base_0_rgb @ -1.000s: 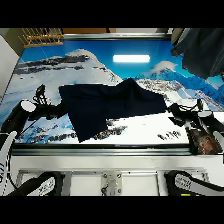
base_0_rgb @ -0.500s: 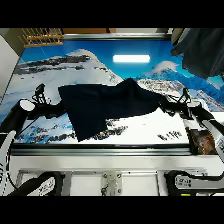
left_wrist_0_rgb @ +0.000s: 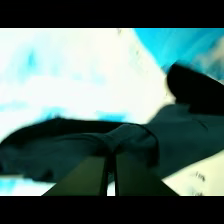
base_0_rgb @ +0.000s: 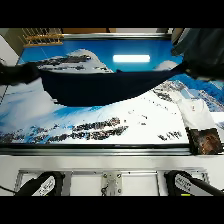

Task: Fold the clothes and pants, and hang the long-sleeved shirts on hangers.

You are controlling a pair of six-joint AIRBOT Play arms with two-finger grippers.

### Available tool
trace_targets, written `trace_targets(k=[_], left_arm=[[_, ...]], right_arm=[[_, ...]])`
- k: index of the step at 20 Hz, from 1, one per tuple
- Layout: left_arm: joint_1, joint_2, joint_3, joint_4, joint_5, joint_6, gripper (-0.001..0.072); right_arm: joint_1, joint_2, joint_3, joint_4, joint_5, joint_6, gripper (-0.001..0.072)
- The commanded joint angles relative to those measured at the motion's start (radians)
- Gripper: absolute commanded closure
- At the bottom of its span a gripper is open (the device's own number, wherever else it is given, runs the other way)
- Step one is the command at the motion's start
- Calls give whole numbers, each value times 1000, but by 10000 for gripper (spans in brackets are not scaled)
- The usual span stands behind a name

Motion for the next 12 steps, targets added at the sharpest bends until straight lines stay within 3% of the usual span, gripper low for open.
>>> trace_targets(k=[1, 6, 12], left_arm=[[5, 119, 196, 3, -18, -43, 696], [5, 240, 291, 8, 0, -64, 697], [-26, 128, -24, 7, -43, -87, 697]], right_arm=[[-27, 139, 173, -69, 117, 76, 705], [-26, 283, 195, -156, 118, 158, 705], [-16, 164, 177, -186, 277, 202, 705]])
